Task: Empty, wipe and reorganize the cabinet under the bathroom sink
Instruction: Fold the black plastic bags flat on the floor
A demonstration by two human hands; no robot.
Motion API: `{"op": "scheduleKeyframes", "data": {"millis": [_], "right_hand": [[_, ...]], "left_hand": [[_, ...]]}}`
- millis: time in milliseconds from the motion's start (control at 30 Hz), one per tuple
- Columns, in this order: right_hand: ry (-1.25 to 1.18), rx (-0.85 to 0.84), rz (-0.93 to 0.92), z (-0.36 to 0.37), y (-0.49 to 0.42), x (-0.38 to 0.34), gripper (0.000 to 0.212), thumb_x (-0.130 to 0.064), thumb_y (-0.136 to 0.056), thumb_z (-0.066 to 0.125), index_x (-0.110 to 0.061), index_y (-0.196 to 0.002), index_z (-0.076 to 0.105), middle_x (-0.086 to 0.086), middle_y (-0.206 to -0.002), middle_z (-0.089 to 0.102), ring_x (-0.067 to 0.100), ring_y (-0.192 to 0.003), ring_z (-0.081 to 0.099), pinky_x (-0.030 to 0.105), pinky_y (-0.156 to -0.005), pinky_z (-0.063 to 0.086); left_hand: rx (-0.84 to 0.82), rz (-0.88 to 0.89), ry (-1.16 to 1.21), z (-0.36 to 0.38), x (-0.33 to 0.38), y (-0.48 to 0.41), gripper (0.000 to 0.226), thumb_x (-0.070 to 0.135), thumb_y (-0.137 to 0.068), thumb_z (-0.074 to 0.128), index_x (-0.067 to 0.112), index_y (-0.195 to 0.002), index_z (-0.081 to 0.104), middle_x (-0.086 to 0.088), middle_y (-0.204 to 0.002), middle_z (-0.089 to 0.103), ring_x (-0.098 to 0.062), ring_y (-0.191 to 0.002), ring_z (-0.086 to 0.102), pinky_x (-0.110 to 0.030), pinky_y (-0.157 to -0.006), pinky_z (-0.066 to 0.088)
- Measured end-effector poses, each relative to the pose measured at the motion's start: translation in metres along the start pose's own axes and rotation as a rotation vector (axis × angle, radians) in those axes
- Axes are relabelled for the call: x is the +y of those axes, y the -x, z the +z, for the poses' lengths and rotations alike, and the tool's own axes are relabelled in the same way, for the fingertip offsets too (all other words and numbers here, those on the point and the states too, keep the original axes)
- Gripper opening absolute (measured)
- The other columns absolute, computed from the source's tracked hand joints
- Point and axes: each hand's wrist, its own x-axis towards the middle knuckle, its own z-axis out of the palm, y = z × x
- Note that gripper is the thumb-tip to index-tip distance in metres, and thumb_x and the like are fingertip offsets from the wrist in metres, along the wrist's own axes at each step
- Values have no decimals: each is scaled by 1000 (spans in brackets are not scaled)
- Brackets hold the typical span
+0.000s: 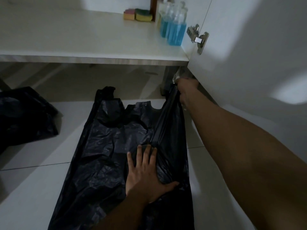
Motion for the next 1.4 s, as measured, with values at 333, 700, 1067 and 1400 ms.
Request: {"op": "scheduleKeyframes", "data": {"millis": [333, 700, 1067, 1400], "right_hand": [[675, -166, -361, -5, -8, 17, 61, -12, -88, 68, -15, -143, 43, 8, -139, 46, 26, -123, 49, 32, -101, 44], [1260, -334, -850, -62, 31, 89, 25, -44, -92, 55, -20, -100, 57, 5, -102, 58, 24, -92, 58, 39, -75, 50], [1219, -127, -894, -56, 1, 85, 35, -37, -93, 45, -17, -121, 55, 10, -134, 49, 31, -127, 42, 54, -99, 40], [1295, -341, -765, -67, 62, 83, 34, -31, -92, 55, -18, -123, 53, 7, -127, 52, 27, -116, 52, 45, -95, 44]], "left_hand": [[14, -3, 15, 1, -1, 0, 137, 108, -51, 14, 24, -158, -3, 2, -166, -12, -26, -147, -28, -61, -115, -15], [-13, -2, 11, 1, -1, 0, 142, 109, -46, 13, 24, -157, -9, 3, -164, -18, -26, -146, -31, -61, -115, -15], [-8, -2, 4, 2, 0, -1, 141, 109, -48, 13, 23, -157, -9, 2, -164, -18, -26, -146, -30, -60, -115, -16], [5, -4, 8, 3, -1, 0, 140, 109, -48, 14, 23, -158, -8, 2, -165, -15, -26, -148, -26, -60, -115, -14]]}}
